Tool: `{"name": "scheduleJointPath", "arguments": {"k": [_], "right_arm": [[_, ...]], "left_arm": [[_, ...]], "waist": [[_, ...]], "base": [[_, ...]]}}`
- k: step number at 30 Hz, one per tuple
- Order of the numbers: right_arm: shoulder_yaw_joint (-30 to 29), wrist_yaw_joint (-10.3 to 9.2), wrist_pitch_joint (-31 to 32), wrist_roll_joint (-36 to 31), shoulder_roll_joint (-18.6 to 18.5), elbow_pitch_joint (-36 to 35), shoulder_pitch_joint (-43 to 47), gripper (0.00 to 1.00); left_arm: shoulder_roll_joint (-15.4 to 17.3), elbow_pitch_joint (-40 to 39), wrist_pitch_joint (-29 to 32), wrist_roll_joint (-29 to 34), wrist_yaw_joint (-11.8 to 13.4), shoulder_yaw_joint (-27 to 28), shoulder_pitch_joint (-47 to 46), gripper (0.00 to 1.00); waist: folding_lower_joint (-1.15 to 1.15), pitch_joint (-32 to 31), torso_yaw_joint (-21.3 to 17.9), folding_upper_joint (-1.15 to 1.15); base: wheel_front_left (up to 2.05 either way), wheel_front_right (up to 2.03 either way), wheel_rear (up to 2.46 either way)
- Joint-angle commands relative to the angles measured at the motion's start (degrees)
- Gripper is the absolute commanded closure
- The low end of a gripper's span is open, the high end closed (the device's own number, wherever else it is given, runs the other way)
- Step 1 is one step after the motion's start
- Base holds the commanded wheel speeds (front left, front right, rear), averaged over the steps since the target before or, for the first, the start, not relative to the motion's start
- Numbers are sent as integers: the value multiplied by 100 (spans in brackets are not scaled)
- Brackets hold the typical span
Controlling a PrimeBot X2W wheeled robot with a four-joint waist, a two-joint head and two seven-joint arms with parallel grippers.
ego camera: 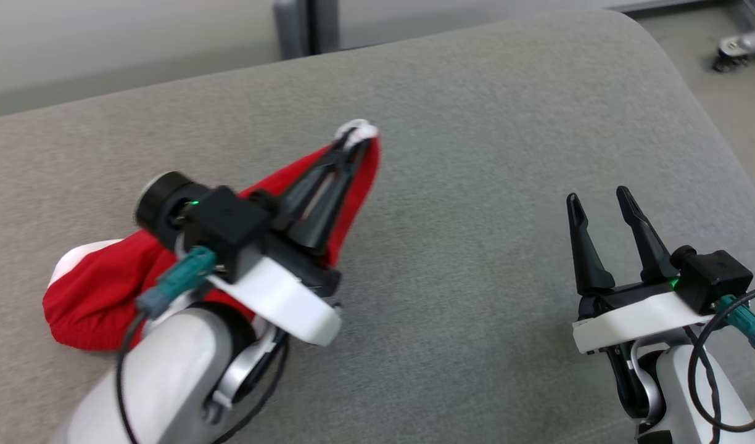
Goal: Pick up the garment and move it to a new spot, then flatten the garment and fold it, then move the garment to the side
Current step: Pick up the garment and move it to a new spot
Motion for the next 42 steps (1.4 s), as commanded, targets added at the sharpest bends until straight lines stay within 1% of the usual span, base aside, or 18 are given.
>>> {"name": "scheduleJointPath", "arguments": {"k": [1, 5, 10, 15, 19, 20, 21, 22, 23, 27, 28, 32, 37, 42], "right_arm": [[3, 13, -64, 82, -15, 17, -76, 0], [46, 13, -118, 248, -13, 72, -76, 0], [94, 13, -167, 398, -13, 132, -110, 0], [120, 13, -173, 498, -17, 159, -202, 0], [125, 13, -166, 506, -18, 129, -226, 0], [112, 13, -166, 485, -17, 126, -225, 0], [112, 13, -166, 485, -17, 126, -225, 0], [99, 13, -166, 462, -17, 136, -219, 0], [95, 13, -167, 441, -16, 151, -211, 0], [62, 13, -167, 347, -19, 216, -161, 0], [11, 13, -168, 277, -22, 234, -138, 0], [-83, 13, -168, 176, -21, 277, -87, 0], [-146, 13, -168, -5, -24, 334, -51, 0], [-214, 13, -112, -104, -20, 306, 15, 0]], "left_arm": [[-87, 81, 19, 63, -96, -123, -206, 100], [-384, 331, 122, 208, -309, -516, -553, 100], [-674, 960, 246, 194, -464, -857, -703, 100], [-790, 1895, 361, 88, -654, -1097, -663, 100], [-906, 2407, 250, 5, -800, -1185, -650, 100], [-922, 2510, 226, -16, -825, -1199, -644, 94], [-922, 2510, 226, -16, -825, -1199, -644, 94], [-932, 2587, 194, -24, -840, -1223, -628, 44], [-950, 2652, 149, 3, -855, -1246, -629, 0], [-1069, 2796, -55, -59, -902, -1282, -515, 0], [-1081, 2823, -192, -76, -882, -1266, -472, 0], [-1087, 2769, -665, -176, -753, -1035, -294, 0], [-945, 2734, -1313, -376, -468, -525, -7, 0], [-678, 2730, -1609, -598, -150, 55, 314, 0]], "waist": [[0, 262, -341, 0], [0, 401, -534, 0], [0, 639, -632, 0], [0, 786, -610, 0], [0, 798, -524, 0], [0, 783, -485, 0], [0, 783, -485, 0], [0, 758, -442, 0], [0, 727, -398, 0], [0, 555, -189, 0], [0, 458, -63, 0], [0, 276, 182, 0], [0, 58, 472, 0], [0, -93, 714, 0]], "base": [[0, 0, 0], [0, 0, 0], [0, 0, 0], [0, 0, 0], [0, 0, 0], [0, 0, 0], [0, 0, 0], [0, 0, 0], [0, 0, 0], [0, 0, 0], [0, 0, 0], [0, 0, 0], [0, 0, 0], [0, 0, 0]]}}
